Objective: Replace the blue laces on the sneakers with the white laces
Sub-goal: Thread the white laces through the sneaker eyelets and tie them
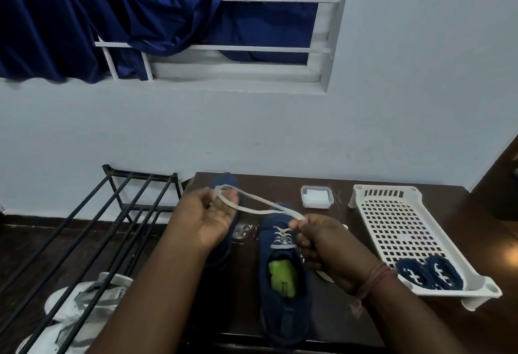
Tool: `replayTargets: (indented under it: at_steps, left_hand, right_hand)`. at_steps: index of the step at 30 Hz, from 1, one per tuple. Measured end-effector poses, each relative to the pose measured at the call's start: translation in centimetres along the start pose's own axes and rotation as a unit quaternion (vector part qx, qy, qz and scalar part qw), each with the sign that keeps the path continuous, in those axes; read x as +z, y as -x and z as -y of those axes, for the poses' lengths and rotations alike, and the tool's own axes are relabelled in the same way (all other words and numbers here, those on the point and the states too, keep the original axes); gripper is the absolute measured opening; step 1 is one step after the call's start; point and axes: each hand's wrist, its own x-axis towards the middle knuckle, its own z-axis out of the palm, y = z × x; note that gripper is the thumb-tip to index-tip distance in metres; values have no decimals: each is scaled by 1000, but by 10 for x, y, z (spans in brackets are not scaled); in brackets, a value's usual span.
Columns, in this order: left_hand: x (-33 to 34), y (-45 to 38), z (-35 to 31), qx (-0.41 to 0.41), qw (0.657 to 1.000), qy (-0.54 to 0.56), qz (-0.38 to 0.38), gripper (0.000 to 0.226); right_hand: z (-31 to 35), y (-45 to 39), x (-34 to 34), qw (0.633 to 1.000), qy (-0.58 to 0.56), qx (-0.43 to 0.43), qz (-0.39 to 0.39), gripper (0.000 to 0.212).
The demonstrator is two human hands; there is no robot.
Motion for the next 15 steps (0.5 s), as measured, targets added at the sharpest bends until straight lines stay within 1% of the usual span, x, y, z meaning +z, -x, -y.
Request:
replayTargets:
  at_steps: [1, 2, 3, 4, 5, 6, 7, 8, 9, 10, 11, 12, 13, 15]
  left_hand:
    - [3, 5, 7, -9, 997, -74, 14, 14]
    - [4, 6, 13, -14, 984, -178, 25, 13]
    - [6, 8, 20, -3, 952, -305, 32, 12]
    - [6, 11, 27, 24, 899, -436, 35, 18]
    - [2, 10, 32, 66, 828, -555, 40, 32]
    - [-1, 11, 36, 116, 737, -663, 57, 48]
    - [-5, 10, 39, 160, 641, -745, 88, 61]
    - [-7, 12, 42, 199, 556, -796, 133, 66]
    - [-9, 12, 45, 231, 480, -826, 184, 64]
    - [-9, 11, 48, 249, 419, -844, 224, 60]
    - [-8, 11, 49, 263, 379, -853, 243, 56]
    - [-8, 9, 49, 279, 354, -858, 246, 52]
    - [-8, 8, 47, 297, 341, -857, 246, 48]
    - [-7, 6, 41, 316, 347, -847, 249, 34]
  right_hand:
    - [-1, -2, -3, 1000, 20, -7, -15, 20]
    - [-3, -3, -3, 998, 56, -20, -28, 24]
    - [-6, -4, -2, 993, 102, -36, -40, 28]
    - [-8, -4, 0, 986, 150, -56, -51, 30]
    - [-10, -5, 2, 976, 192, -80, -59, 32]
    - [-11, -4, 5, 969, 217, -102, -62, 34]
    - [-11, -4, 6, 963, 233, -118, -60, 36]
    - [-10, -3, 7, 957, 250, -135, -52, 39]
    - [-10, -3, 7, 948, 275, -154, -42, 40]
    - [-10, -3, 7, 936, 305, -172, -32, 37]
    - [-9, -4, 7, 922, 337, -187, -24, 34]
    - [-8, -3, 8, 909, 367, -196, -14, 32]
    - [-7, -2, 8, 900, 389, -197, -5, 32]
    - [-6, -1, 9, 902, 389, -187, 6, 34]
